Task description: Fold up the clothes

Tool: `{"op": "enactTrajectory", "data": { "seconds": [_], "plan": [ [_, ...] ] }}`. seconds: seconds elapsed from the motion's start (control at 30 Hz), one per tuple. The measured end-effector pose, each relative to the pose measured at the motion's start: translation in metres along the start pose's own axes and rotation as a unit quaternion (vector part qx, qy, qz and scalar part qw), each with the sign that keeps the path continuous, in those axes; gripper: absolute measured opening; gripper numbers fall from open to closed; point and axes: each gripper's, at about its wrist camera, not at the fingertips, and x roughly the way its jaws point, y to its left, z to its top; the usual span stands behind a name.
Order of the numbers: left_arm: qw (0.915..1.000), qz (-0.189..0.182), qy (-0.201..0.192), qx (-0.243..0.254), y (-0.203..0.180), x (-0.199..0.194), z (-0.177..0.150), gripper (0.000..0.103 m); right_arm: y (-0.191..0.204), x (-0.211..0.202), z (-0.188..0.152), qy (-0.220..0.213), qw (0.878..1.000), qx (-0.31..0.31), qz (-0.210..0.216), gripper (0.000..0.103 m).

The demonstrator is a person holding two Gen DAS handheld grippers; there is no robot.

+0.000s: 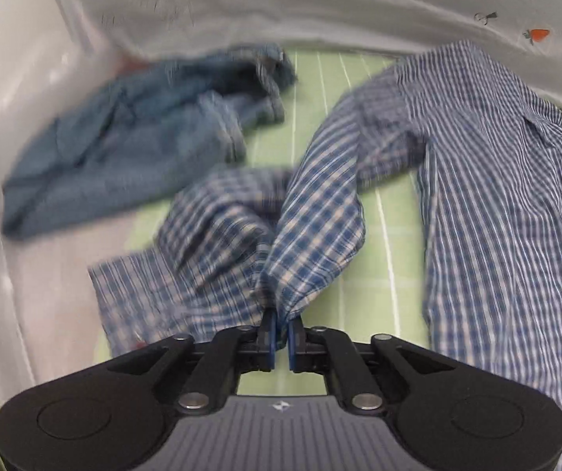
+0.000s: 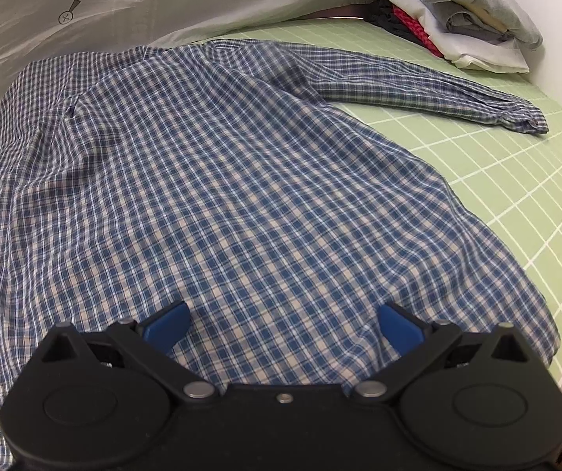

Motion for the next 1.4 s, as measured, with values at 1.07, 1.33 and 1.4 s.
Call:
{"op": "enactTrajectory", "data": {
  "seconds": [1.07, 1.33, 1.4],
  "plan": [
    [0.9710, 0.082, 0.001, -0.225, 0.112, 0.027, -0.004, 0.066, 0.008, 0.003, 0.005, 0.005, 1.000, 0.017, -0.014, 0.103],
    [0.9773, 0.100, -0.002, -0.187, 0.108, 0.033, -0.001, 0.056, 0.010, 0.003, 0.005, 0.002, 1.000, 0.021, -0.017, 0.103],
    [0.9804, 0.097, -0.009, -0.171, 0.105, 0.032, 0.001, 0.041, 0.010, 0.004, 0.005, 0.001, 1.000, 0.022, -0.018, 0.103]
  ]
}}
